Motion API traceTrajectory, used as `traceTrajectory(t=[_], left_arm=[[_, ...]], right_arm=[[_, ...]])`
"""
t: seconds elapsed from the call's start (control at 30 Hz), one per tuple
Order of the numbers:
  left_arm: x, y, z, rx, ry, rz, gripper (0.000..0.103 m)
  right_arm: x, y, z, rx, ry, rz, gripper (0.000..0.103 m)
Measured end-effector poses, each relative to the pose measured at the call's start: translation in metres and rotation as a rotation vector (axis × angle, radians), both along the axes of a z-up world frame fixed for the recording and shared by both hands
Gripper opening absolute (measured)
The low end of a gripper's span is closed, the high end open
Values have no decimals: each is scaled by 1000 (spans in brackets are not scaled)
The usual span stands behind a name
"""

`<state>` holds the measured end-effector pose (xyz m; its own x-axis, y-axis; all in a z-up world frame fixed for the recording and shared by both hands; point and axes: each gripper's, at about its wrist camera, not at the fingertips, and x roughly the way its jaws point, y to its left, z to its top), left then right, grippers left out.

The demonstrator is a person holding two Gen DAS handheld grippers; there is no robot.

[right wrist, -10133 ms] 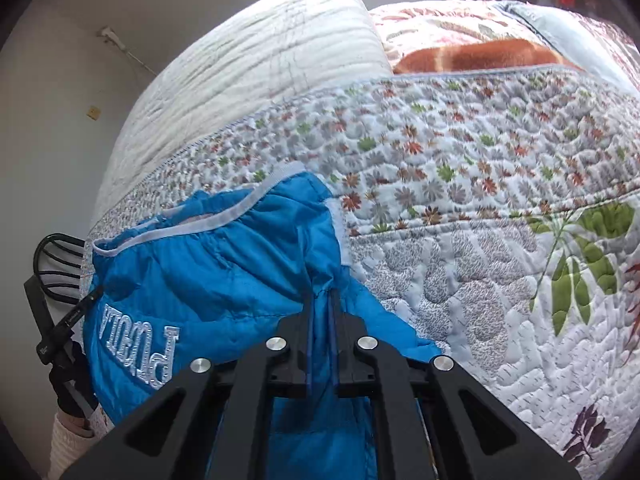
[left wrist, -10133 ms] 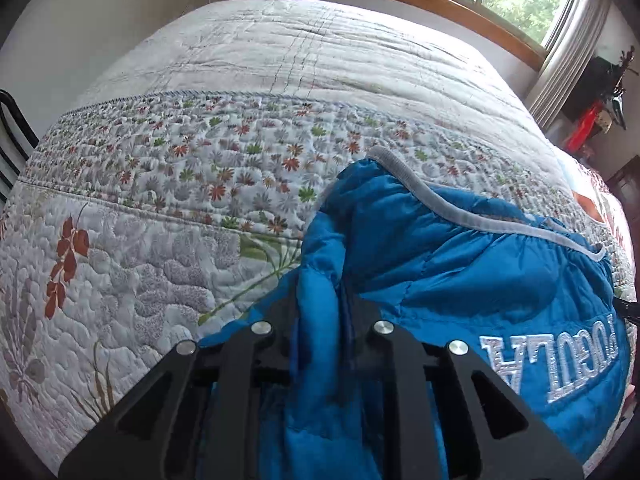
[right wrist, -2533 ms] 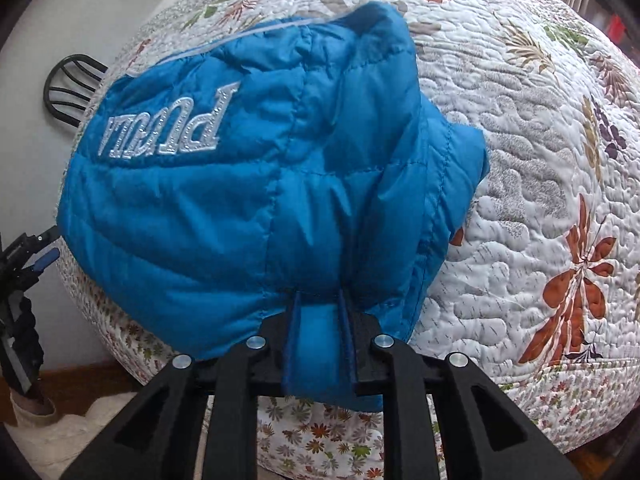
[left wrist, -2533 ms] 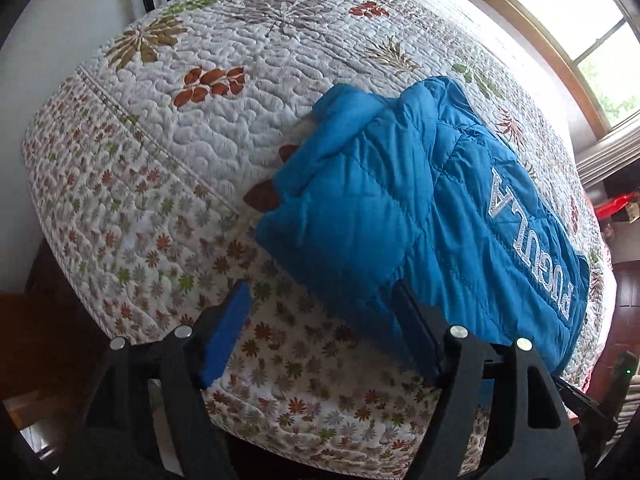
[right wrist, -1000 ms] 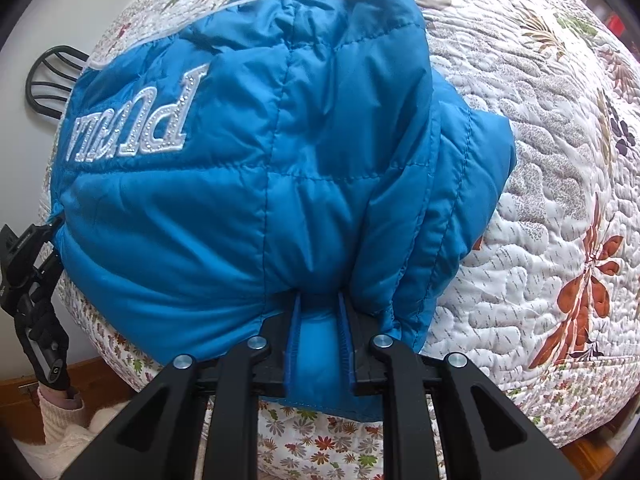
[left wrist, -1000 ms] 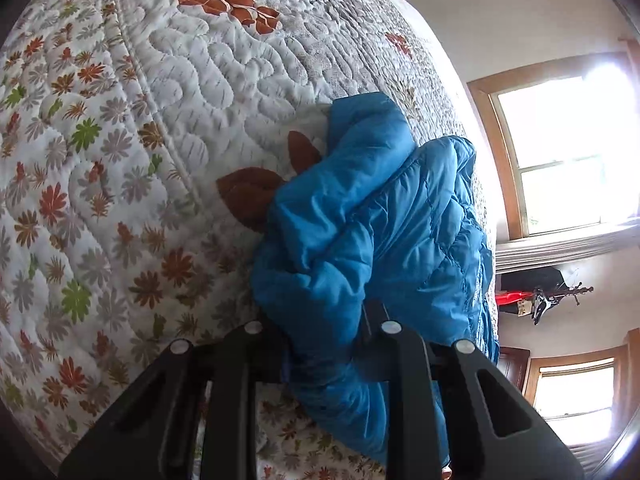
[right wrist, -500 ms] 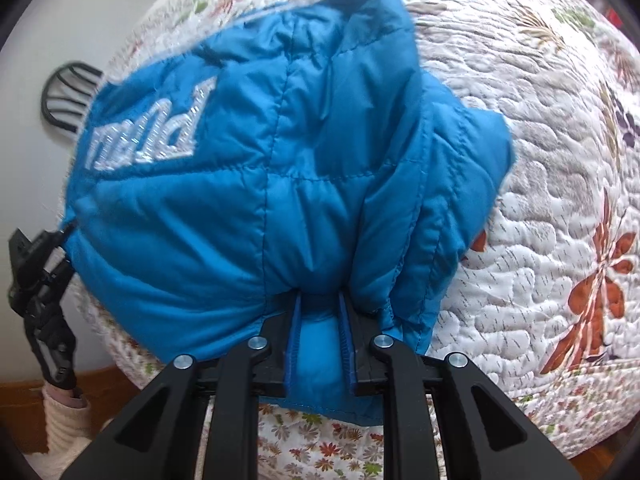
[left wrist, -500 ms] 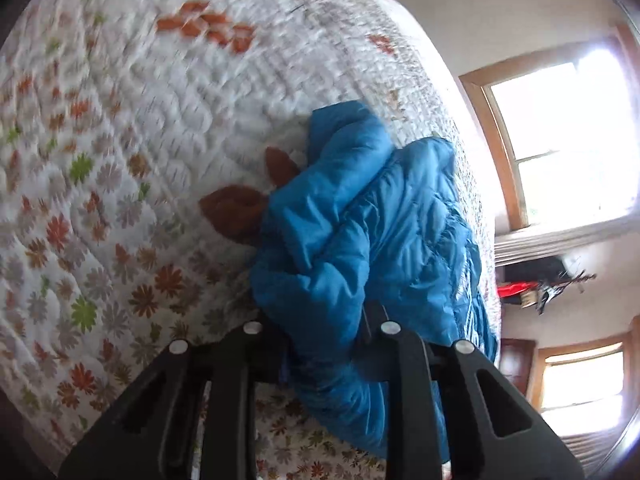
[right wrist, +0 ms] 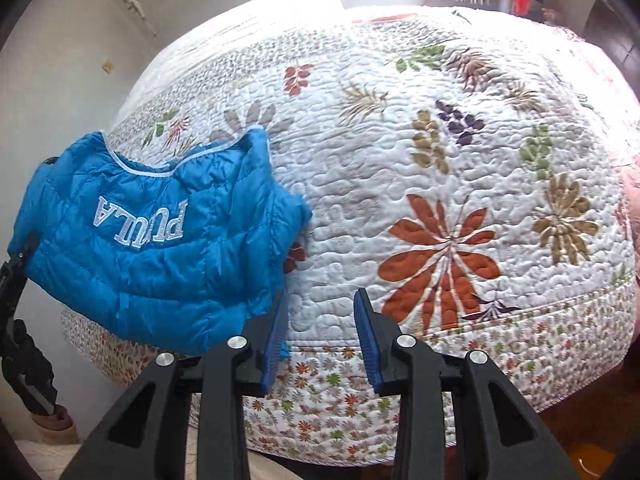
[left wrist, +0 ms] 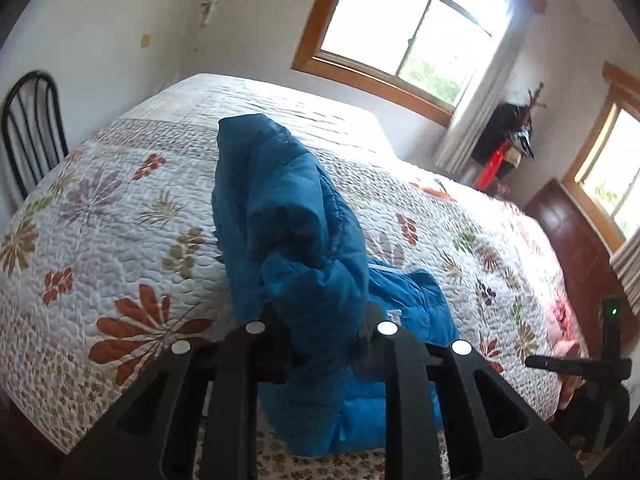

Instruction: Fold large clothes

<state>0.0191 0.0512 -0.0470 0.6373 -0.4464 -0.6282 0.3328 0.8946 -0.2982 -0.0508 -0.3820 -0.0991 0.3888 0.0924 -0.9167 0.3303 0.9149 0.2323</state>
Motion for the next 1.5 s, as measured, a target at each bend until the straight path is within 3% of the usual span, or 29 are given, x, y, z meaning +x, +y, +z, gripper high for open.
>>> traceTrajectory(t=[0.17,0.33,0.43,0.87,1.1,1.17,1.23,1.3,1.43,1.5], left_arm=[[-4,-81,-20,141,51,-136,19],[2,-130,-82,248,187,-215,22],[1,-149,-104,326,193,-234,25],[4,-157,-137,356,223,-250,27],[3,-153,-118,343,229,-267,31],[-1,-148,-103,312,228,-277,38],[-5,-141,-85,268,231,-290,57],[-12,-133,-66,245,202,-289,59],[-14,-114,-43,288,167,-211,61],[-7,-103,-44,346,164,-143,61]], right_arm=[[-6,-3,-4,22,22,1,37],[-6,-1,-25,59,71,-1,37],[-5,0,-34,62,99,0,37],[9,12,-37,51,128,48,37],[17,23,-23,43,101,77,40],[21,25,-15,29,83,90,44],[27,28,-8,13,70,101,48],[34,33,-3,7,59,122,49],[49,52,9,-11,44,179,52],[56,64,15,-14,35,210,55]])
